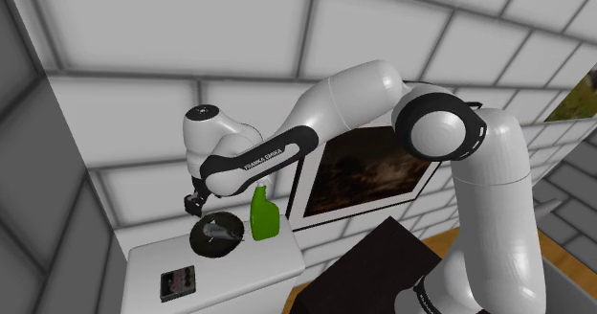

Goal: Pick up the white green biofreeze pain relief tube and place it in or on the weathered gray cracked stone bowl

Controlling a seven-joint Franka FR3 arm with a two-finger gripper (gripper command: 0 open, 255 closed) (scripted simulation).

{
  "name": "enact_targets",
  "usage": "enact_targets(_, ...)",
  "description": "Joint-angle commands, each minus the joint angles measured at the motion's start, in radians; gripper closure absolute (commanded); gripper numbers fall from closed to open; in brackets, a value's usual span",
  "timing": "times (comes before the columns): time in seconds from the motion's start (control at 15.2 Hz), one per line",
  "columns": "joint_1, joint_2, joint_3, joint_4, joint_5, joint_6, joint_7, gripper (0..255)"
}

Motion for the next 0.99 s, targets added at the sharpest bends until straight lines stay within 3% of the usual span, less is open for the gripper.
enact_targets(0.0,0.0,0.0,0.0,0.0,0.0,0.0,0.0,0)
enact_targets(0.13,0.0,0.0,0.0,0.0,0.0,0.0,0.0,0)
enact_targets(0.4,-0.01,-0.079,0.022,0.008,0.03,-0.085,-0.018,0)
enact_targets(0.92,-0.01,-0.079,0.022,0.008,0.03,-0.085,-0.018,0)
